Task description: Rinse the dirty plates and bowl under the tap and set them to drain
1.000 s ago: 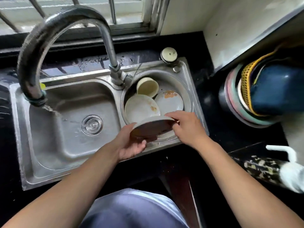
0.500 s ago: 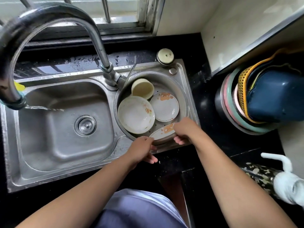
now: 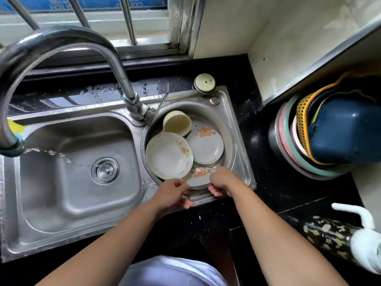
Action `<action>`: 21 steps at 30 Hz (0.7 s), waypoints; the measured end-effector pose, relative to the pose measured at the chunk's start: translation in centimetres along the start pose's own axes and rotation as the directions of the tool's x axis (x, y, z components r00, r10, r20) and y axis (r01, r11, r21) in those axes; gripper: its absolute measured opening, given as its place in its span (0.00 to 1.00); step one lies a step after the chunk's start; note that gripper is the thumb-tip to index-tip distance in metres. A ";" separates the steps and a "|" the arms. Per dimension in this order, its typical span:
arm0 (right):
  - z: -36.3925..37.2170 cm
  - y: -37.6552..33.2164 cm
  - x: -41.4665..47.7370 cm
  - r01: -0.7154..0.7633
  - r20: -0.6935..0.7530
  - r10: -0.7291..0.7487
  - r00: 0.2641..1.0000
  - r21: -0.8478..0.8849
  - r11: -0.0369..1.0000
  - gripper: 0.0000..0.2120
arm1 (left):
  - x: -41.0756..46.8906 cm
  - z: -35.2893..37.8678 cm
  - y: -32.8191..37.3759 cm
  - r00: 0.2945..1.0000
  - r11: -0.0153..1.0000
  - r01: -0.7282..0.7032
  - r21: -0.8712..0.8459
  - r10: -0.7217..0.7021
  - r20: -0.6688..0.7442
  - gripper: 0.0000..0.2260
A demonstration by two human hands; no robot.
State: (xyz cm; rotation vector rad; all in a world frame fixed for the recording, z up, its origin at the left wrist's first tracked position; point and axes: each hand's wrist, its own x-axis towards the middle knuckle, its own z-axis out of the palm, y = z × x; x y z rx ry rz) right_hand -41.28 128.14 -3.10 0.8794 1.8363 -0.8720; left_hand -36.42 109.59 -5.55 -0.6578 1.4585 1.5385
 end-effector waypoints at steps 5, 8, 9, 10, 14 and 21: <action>0.7 1.2 0.6 0.009 -0.011 -0.009 1.000 0.015 1.000 0.15 | 0.7 0.4 -0.2 0.996 0.993 -0.048 0.111 0.056 -0.068 0.05; 0.8 1.5 0.8 0.021 -0.035 -0.021 0.999 -0.002 1.000 0.18 | 0.7 0.4 -0.2 0.994 0.987 -0.045 0.152 0.060 -0.095 0.07; 0.8 1.5 1.0 0.028 -0.042 -0.028 0.999 -0.003 1.000 0.18 | 0.6 0.5 -0.2 0.993 0.985 -0.042 0.167 0.060 -0.101 0.08; 0.7 1.4 0.9 0.029 -0.049 -0.029 0.998 -0.008 1.000 0.18 | 0.5 0.6 -0.2 0.993 0.984 -0.039 0.177 0.058 -0.106 0.08; 0.4 1.7 1.2 0.041 -0.089 -0.043 0.995 -0.014 0.999 0.20 | 0.3 1.1 -0.1 0.987 0.968 -0.034 0.250 0.072 -0.144 0.07; 0.7 2.5 1.1 0.091 -0.135 -0.082 0.987 0.063 0.994 0.22 | -0.7 1.1 -0.2 0.983 0.941 -0.109 0.321 0.150 -0.105 0.12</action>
